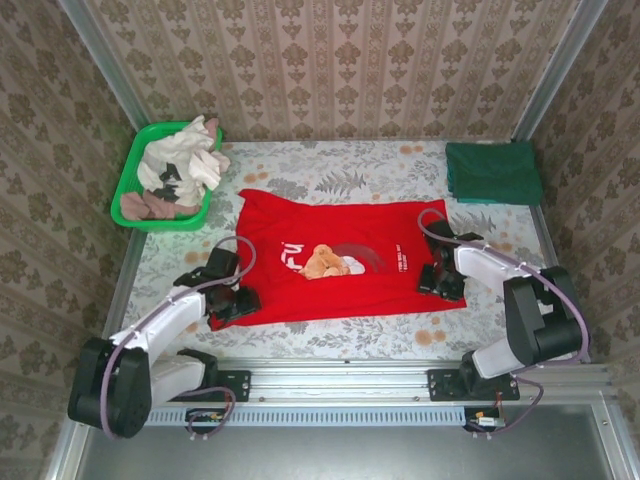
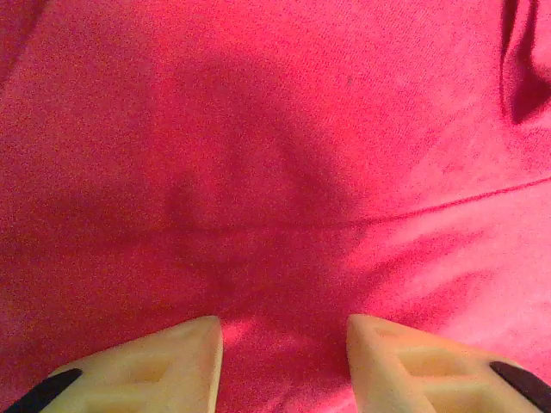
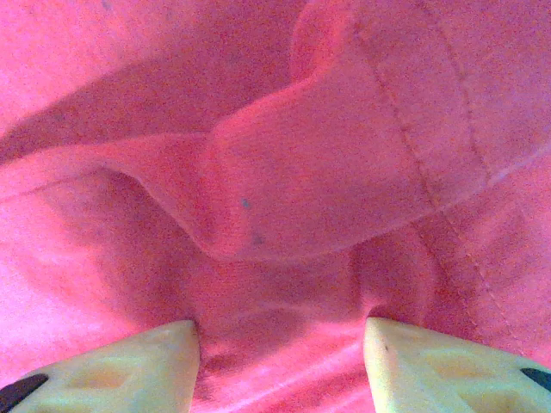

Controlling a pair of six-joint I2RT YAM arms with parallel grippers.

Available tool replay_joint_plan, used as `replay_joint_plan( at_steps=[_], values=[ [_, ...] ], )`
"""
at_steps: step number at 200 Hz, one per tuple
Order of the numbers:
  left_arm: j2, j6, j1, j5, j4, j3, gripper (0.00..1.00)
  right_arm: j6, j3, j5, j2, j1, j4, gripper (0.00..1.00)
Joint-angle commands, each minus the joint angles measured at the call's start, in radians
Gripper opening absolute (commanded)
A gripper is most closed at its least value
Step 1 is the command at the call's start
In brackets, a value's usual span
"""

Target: Fold and stack the t-shirts

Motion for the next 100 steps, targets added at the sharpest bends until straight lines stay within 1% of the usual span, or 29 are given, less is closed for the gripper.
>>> replay_joint_plan(
  at_steps=[1,12,25,36,51,67,78,90,100],
  values=[
    [-0.067,-0.07,0.015,-0.079,-0.071,0.015,0.45,0.019,0.017,-0.018,-0.099,0.011,-0.142,0.56],
    [-0.065,-0.034,0.062,-0.085,-0.067,0.063,0.47,0.018,0.064,-0.017,-0.15,0.014,-0.156,0.57],
    [-0.024,0.016,0.111,-0.095,-0.043,0.153,0.57,0.006,0.128,0.0,-0.183,0.009,-0.129,0.59],
    [0.048,0.059,0.136,-0.099,-0.009,0.249,0.58,-0.011,0.191,0.034,-0.167,0.0,-0.098,0.6],
    [0.185,0.097,0.152,-0.113,0.029,0.405,0.61,-0.04,0.28,0.061,-0.094,-0.037,-0.063,0.59],
    [0.341,0.121,0.164,-0.122,0.088,0.567,0.62,-0.07,0.399,0.107,0.028,-0.072,-0.04,0.56],
    [0.445,0.123,0.185,-0.087,0.13,0.678,0.61,-0.083,0.479,0.136,0.101,-0.081,-0.039,0.56],
    [0.549,0.122,0.196,-0.074,0.187,0.776,0.61,-0.1,0.546,0.144,0.171,-0.094,-0.023,0.56],
    [0.646,0.126,0.205,-0.031,0.197,0.865,0.58,-0.11,0.609,0.154,0.235,-0.105,-0.025,0.55]
  ],
)
